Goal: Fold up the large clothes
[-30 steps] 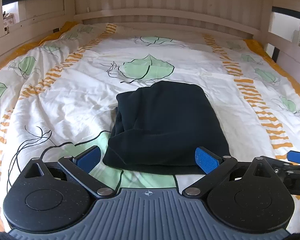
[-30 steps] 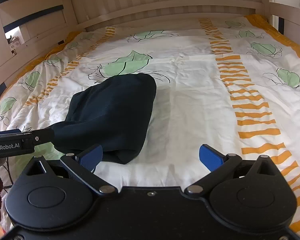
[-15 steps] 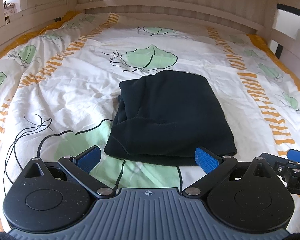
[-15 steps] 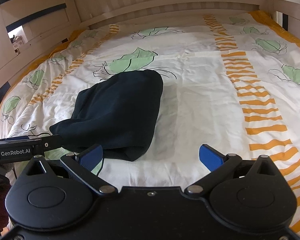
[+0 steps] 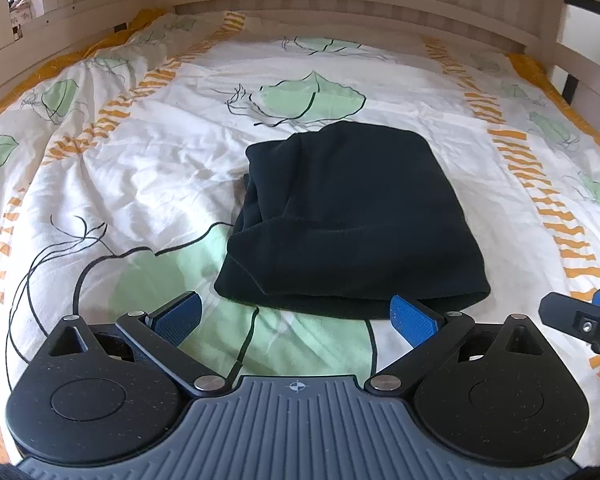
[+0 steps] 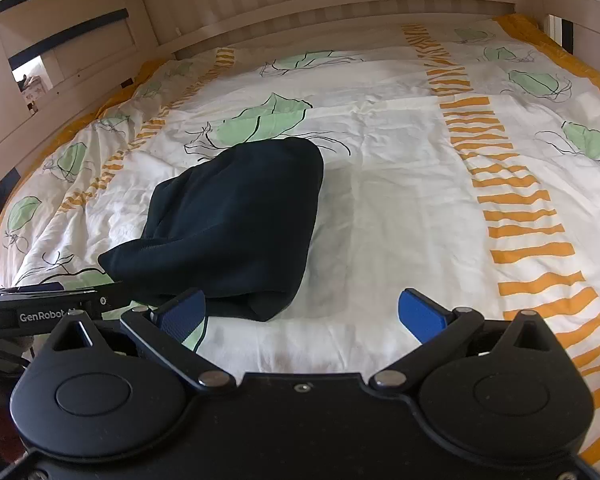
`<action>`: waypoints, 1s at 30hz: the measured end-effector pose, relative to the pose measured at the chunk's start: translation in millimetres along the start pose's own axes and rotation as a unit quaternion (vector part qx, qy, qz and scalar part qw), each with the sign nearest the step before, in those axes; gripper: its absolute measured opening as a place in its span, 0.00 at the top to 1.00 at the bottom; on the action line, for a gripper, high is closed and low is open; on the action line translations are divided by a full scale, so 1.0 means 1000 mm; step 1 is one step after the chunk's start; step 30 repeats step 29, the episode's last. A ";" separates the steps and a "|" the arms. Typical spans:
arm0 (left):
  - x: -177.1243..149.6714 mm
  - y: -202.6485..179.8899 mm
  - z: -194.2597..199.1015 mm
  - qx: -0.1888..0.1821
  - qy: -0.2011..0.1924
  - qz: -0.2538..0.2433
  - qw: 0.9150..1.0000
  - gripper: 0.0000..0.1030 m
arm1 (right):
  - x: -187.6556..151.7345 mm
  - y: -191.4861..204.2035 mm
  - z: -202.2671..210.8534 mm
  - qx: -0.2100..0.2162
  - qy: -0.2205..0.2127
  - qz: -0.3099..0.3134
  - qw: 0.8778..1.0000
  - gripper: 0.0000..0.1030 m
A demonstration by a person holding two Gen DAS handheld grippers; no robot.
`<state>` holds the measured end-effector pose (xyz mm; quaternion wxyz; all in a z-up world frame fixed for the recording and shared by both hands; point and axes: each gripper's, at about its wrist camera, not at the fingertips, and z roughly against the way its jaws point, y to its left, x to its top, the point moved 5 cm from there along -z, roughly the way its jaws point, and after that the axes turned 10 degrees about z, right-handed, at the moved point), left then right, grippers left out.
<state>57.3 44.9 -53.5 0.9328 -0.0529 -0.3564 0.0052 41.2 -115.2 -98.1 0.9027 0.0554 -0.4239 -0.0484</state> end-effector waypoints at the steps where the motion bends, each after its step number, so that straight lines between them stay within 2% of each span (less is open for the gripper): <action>1: 0.000 0.000 0.000 0.000 0.001 0.001 1.000 0.01 | 0.000 0.000 0.000 0.000 0.000 0.000 1.000 0.00; 30: -0.004 0.003 -0.013 -0.001 0.016 0.009 1.000 0.01 | 0.002 0.004 -0.015 0.007 0.020 -0.004 1.000 0.01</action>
